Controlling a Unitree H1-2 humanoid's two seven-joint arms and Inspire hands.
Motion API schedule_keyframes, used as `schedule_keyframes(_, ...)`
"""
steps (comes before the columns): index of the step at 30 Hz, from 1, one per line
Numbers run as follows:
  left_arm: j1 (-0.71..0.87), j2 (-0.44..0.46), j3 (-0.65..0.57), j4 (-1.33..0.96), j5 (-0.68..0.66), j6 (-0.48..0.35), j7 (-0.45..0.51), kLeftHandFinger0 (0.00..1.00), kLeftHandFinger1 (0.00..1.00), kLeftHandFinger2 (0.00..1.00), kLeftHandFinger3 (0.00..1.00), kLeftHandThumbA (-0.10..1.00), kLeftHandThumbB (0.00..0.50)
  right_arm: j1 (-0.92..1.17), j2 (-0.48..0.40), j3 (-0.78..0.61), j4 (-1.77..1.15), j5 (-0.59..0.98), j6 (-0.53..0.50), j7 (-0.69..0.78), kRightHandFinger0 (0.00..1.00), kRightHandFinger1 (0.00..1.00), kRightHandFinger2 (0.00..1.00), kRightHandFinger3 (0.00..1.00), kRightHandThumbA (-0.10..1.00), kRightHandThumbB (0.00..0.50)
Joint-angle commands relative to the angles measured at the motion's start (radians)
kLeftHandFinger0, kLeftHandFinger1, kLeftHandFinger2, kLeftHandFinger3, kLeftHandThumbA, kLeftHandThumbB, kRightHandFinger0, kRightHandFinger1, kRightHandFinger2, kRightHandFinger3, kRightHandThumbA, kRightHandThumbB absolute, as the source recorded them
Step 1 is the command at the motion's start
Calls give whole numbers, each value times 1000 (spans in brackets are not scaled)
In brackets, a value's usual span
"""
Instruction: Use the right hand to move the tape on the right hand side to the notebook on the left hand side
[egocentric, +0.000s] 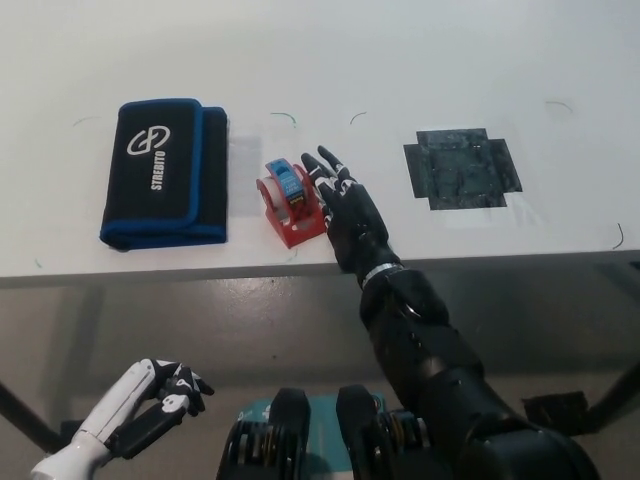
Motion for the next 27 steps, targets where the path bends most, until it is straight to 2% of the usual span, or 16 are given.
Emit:
schedule_keyframes(1,-11,20,15,-44,8,7,-3,405,430,544,690,680,123,13,-29,13,-23,-19,17,20,1000,1000,1000,1000,841,492)
schedule_keyframes(2,-13,22,14,-39,6,1,-5,406,428,540,688,678,128,26,-45,14,-55,-17,11,32,1000,1000,1000,1000,859,484)
schedule_keyframes(4,-19,23,12,-35,3,3,-9,406,427,535,682,670,132,54,-76,11,-128,-8,10,49,1000,1000,1000,1000,831,500)
schedule_keyframes(6,-30,18,4,-26,4,2,-13,405,425,532,680,668,133,85,-98,17,-200,-12,29,52,1000,1000,1000,1000,841,484)
schedule_keyframes(8,-27,21,5,-21,4,-1,-14,392,417,525,674,676,135,175,-130,22,-434,5,113,65,1000,1000,1000,1000,802,477)
schedule_keyframes(10,-28,22,5,-15,6,-9,-13,382,414,523,673,679,131,218,-145,37,-547,-9,165,49,1000,1000,1000,1000,816,491)
schedule_keyframes(11,-25,28,5,-16,5,-9,-16,373,411,521,672,683,123,278,-179,61,-675,-52,179,42,1000,1000,1000,1000,850,470)
schedule_keyframes(12,-25,30,3,-18,9,-9,-17,372,410,519,672,695,121,317,-201,68,-763,-61,195,48,1000,1000,1000,1000,843,424)
schedule_keyframes(13,-31,36,1,-16,11,-9,-21,372,410,518,671,699,121,355,-224,74,-849,-63,209,57,1000,1000,1000,1000,836,409)
schedule_keyframes(15,-33,35,1,-22,11,5,-22,383,418,523,674,703,127,409,-262,78,-969,-73,249,55,1000,1000,1000,1000,842,480)
schedule_keyframes(16,-35,36,1,-24,12,16,-23,389,422,526,677,705,125,443,-287,78,-1048,-81,274,52,1000,1000,1000,1000,846,491)
schedule_keyframes(17,-37,35,1,-22,12,17,-22,393,423,527,678,706,130,463,-306,81,-1089,-84,286,57,1000,1000,1000,1000,872,489)
schedule_keyframes(20,-40,35,1,-18,13,12,-20,386,414,522,677,691,125,542,-354,71,-1256,-69,315,65,1000,1000,1000,1000,818,500)
schedule_keyframes(23,-37,36,2,-22,13,15,-19,385,414,521,676,690,126,634,-395,70,-1365,-77,277,85,1000,1000,1000,1000,797,482)
schedule_keyframes(24,-34,38,4,-25,13,22,-19,385,415,523,678,693,130,665,-402,74,-1388,-102,264,83,1000,1000,1000,1000,813,499)
schedule_keyframes(27,-39,37,3,-14,16,10,-16,380,412,521,679,699,135,775,-416,80,-1452,-137,232,82,1000,1000,1000,1000,769,500)
